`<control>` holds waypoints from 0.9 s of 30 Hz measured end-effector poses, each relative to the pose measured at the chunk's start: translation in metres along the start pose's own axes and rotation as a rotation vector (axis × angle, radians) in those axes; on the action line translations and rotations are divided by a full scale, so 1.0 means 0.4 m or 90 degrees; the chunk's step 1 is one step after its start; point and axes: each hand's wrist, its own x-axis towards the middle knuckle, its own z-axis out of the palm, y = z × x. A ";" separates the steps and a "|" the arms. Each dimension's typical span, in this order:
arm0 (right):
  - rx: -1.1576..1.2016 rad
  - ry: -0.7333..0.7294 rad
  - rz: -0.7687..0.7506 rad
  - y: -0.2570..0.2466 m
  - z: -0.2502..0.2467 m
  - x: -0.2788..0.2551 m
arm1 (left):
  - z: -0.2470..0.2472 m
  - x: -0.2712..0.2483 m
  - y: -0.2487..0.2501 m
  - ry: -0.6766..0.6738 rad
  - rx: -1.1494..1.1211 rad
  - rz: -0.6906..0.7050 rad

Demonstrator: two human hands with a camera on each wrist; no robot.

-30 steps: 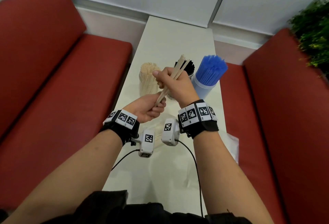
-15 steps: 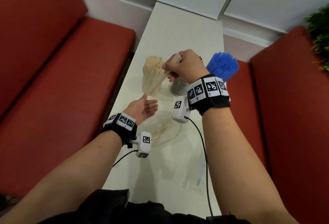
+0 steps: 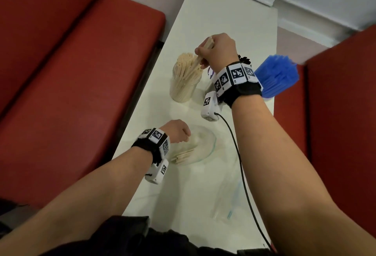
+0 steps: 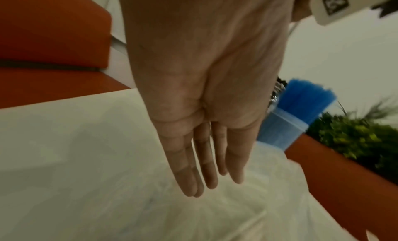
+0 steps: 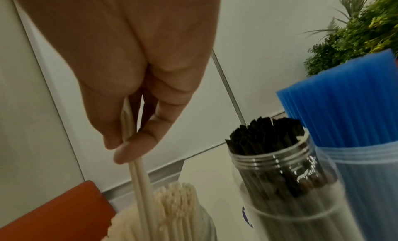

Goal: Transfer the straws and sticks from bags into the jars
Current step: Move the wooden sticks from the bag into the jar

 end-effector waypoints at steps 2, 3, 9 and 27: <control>-0.021 -0.015 0.008 0.019 0.029 0.015 | 0.020 0.014 -0.005 -0.026 0.132 0.020; -0.037 -0.022 0.014 0.030 0.046 0.022 | 0.032 0.020 -0.010 -0.041 0.166 0.026; -0.195 0.009 -0.050 0.103 0.136 0.035 | 0.107 0.047 -0.038 -0.044 0.386 0.085; -0.418 -0.019 -0.163 0.164 0.243 0.031 | 0.129 0.064 -0.034 -0.067 0.530 0.130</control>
